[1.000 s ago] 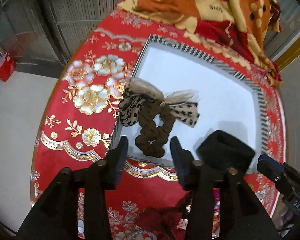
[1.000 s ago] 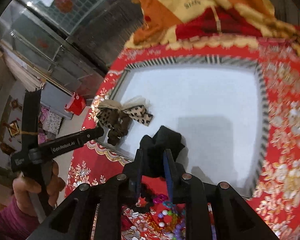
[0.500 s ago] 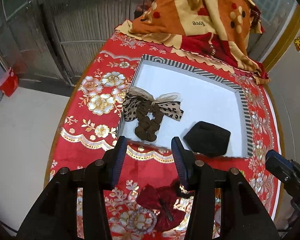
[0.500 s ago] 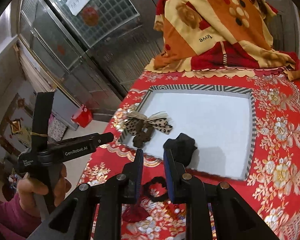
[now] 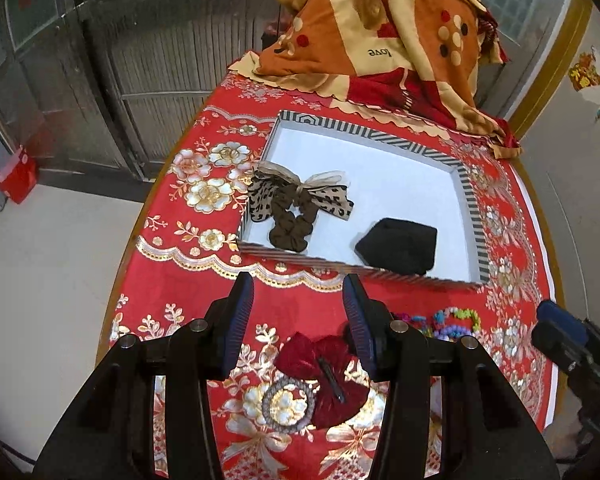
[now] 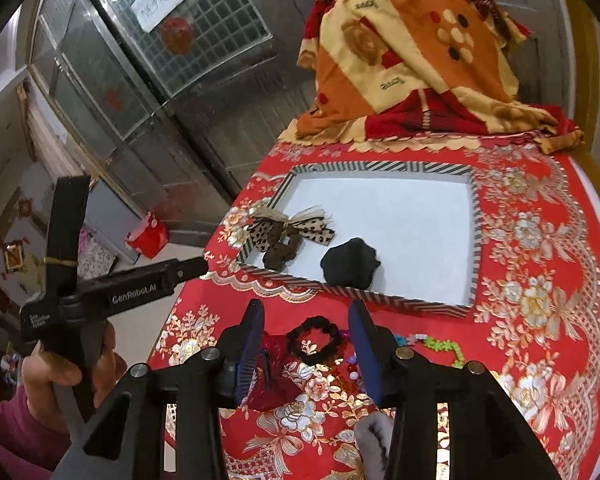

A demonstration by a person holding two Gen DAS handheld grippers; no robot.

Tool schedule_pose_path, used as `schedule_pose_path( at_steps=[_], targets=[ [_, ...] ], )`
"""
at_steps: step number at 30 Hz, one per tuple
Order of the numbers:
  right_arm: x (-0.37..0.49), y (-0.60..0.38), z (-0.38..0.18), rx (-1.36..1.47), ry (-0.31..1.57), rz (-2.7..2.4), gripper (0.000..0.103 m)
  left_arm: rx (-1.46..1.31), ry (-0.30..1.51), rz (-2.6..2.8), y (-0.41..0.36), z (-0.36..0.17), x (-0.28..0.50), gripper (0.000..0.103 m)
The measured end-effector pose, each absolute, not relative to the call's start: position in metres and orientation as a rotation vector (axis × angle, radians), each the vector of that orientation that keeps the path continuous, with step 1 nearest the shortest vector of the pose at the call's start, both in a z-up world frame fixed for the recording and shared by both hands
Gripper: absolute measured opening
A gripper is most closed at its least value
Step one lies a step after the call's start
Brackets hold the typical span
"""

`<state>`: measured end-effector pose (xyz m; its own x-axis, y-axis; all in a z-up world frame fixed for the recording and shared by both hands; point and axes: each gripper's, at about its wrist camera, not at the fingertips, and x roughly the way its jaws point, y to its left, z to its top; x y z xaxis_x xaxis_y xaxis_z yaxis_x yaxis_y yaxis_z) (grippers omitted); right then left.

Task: Organize jewelry
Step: 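Open the right gripper to drop the black pouch into the tray, then move both open grippers back over the remaining jewelry pile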

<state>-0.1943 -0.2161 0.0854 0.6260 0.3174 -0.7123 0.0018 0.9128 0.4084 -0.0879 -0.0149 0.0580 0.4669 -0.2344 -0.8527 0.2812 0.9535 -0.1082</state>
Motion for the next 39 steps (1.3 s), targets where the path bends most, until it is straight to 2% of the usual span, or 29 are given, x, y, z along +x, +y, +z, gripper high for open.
schedule_pose_path(
  at_steps=[39],
  targets=[
    [-0.237,-0.216,0.08,0.349,0.948,0.052,0.042,0.114,1.025,-0.335,-0.022,0.058,-0.136,0.046]
  ],
)
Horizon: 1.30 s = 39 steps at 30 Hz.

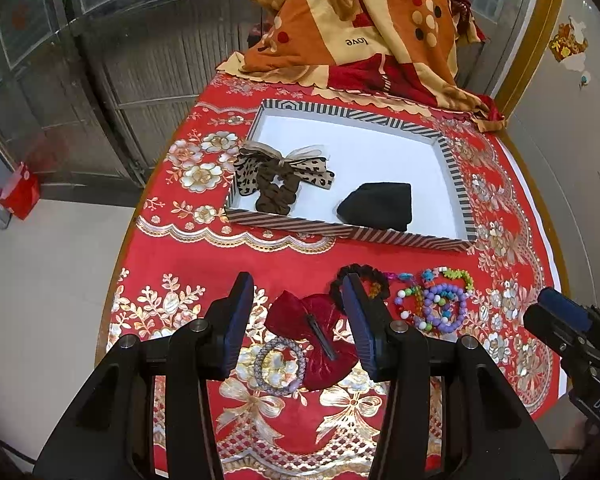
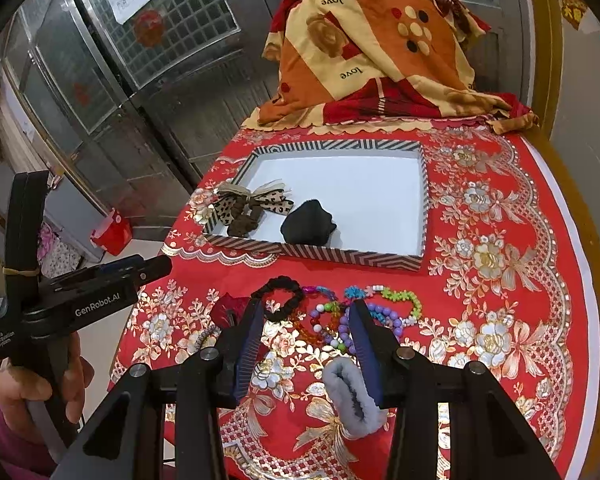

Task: Organize jewelry
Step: 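Move both open grippers back over the remaining jewelry pile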

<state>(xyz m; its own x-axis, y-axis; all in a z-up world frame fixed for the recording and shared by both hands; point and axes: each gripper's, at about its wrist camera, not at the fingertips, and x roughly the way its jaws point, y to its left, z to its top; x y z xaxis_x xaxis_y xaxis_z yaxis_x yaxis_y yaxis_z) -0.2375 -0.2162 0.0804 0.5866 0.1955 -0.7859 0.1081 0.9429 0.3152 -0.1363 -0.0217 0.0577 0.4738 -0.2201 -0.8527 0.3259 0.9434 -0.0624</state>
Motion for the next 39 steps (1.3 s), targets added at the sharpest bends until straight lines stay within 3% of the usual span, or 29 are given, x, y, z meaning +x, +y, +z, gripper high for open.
schedule_pose_path(
  at_steps=[26,39],
  targets=[
    [-0.238,-0.225,0.071,0.369,0.979,0.034,0.043,0.138,1.065,-0.347,-0.033,0.043,-0.138,0.046],
    [-0.24,-0.241,0.05,0.393,1.02,0.007,0.042,-0.016,1.185,-0.337,0.009,0.024,-0.108,0.046]
  ],
)
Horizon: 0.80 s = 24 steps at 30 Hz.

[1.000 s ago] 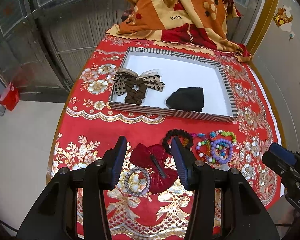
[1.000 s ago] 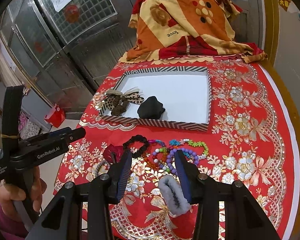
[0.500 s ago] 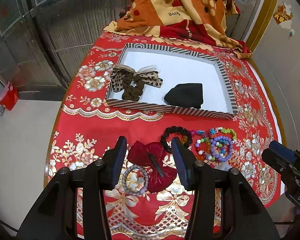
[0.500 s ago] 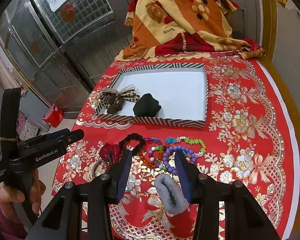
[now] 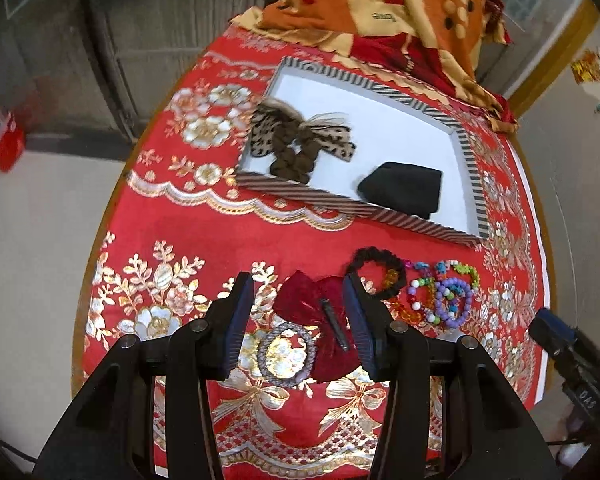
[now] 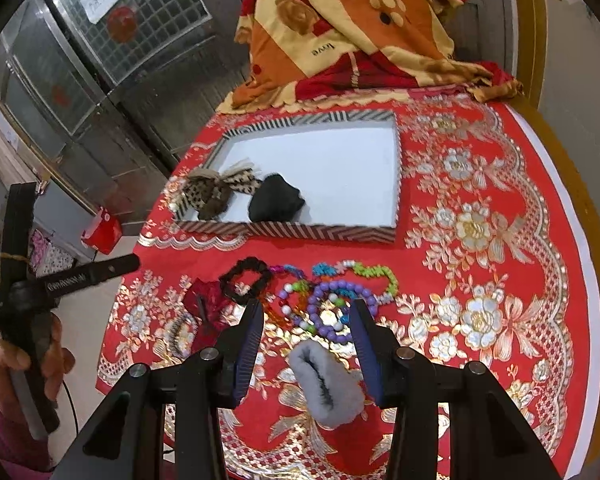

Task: Organize jewelry
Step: 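Move both open grippers back over the remaining jewelry pile, then grasp the black beaded scrunchie with left gripper while right gripper grasps purple bead bracelet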

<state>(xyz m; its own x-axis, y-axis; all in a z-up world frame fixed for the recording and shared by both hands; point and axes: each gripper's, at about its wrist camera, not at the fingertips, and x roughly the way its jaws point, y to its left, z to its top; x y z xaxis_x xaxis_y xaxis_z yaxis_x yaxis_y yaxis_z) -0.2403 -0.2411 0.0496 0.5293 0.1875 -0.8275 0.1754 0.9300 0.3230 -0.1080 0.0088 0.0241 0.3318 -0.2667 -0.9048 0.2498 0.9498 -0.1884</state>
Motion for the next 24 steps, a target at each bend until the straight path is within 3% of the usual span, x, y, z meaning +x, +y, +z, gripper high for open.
schedule_pose_path(
  at_steps=[14,16,24],
  targets=[
    [-0.23,-0.262,-0.004,0.348,1.097,-0.035,0.042,0.127,1.284,-0.419,-0.04,-0.017,-0.089,0.046],
    [-0.224,-0.262,-0.01,0.341,1.11,-0.011,0.036,0.157,1.295,-0.416,-0.047,-0.025,-0.084,0.046],
    [-0.206,-0.263,-0.033,0.287,1.166,0.023,0.027,0.231,1.345,-0.412,-0.07,-0.053,-0.069,0.046]
  ],
)
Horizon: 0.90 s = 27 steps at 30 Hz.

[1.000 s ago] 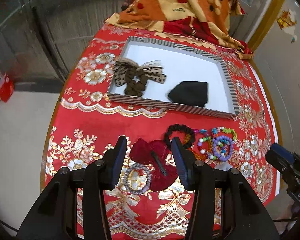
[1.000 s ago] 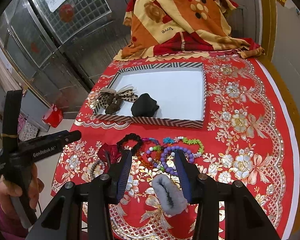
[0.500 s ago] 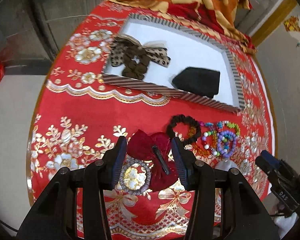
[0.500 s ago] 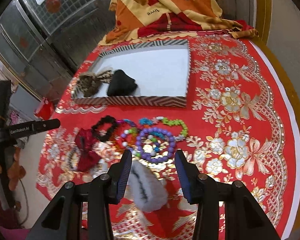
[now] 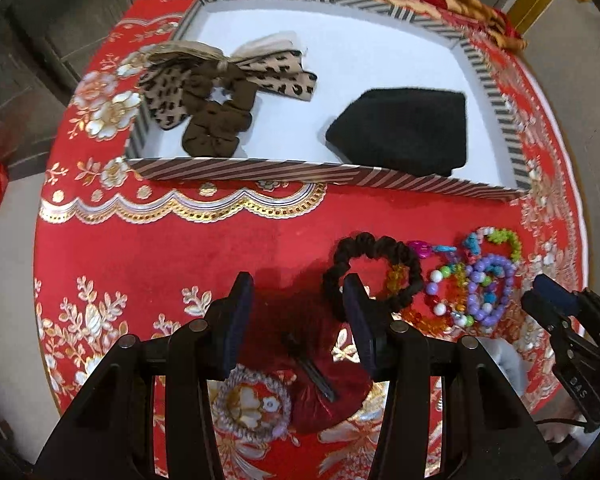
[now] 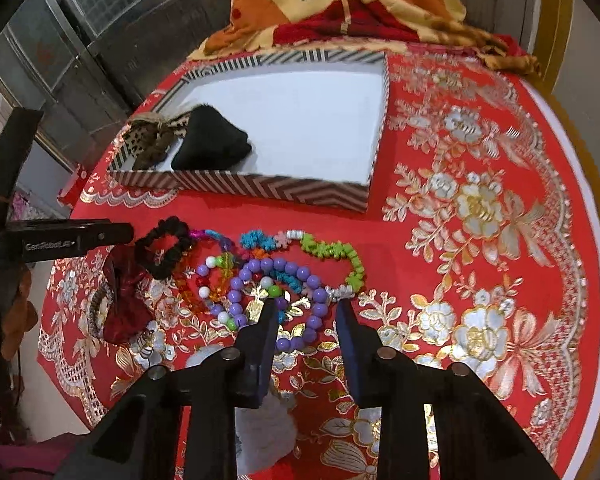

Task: Organize jewelry
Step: 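Grasp the black beaded scrunchie with left gripper while right gripper grasps purple bead bracelet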

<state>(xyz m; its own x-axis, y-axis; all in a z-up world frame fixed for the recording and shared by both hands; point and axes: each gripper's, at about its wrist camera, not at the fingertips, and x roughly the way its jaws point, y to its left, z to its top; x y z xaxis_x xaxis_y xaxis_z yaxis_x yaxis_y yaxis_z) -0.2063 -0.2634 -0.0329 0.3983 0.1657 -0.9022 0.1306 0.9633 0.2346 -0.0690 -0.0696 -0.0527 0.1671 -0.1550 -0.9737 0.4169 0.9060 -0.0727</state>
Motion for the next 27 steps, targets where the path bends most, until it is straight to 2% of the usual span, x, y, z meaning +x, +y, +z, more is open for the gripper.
schedule_pose_path(
  at_steps=[5,12,18,20,21,22,27],
  targets=[
    [-0.202,-0.267,-0.046,0.277,1.194,0.023,0.024,0.266,1.355,-0.409,-0.081,-0.063,-0.063,0.046],
    [-0.193,-0.268,-0.059,0.273,1.207,0.02,0.013,0.322,1.37,-0.401,-0.095,-0.078,-0.056,0.046],
    [-0.19,-0.266,-0.064,0.278,1.2,0.022,0.011,0.357,1.345,-0.413,-0.11,-0.082,-0.056,0.046],
    [-0.189,-0.267,-0.063,0.29,1.193,0.026,0.009,0.346,1.333,-0.427,-0.113,-0.082,-0.057,0.038],
    [-0.189,-0.267,-0.063,0.3,1.19,0.028,0.009,0.348,1.32,-0.427,-0.119,-0.081,-0.056,0.021],
    [-0.19,-0.267,-0.06,0.305,1.184,0.031,0.009,0.351,1.316,-0.428,-0.119,-0.08,-0.056,0.011],
    [-0.2,-0.266,-0.038,0.307,1.146,0.045,0.009,0.271,1.321,-0.465,-0.112,-0.065,-0.056,0.008]
  ],
)
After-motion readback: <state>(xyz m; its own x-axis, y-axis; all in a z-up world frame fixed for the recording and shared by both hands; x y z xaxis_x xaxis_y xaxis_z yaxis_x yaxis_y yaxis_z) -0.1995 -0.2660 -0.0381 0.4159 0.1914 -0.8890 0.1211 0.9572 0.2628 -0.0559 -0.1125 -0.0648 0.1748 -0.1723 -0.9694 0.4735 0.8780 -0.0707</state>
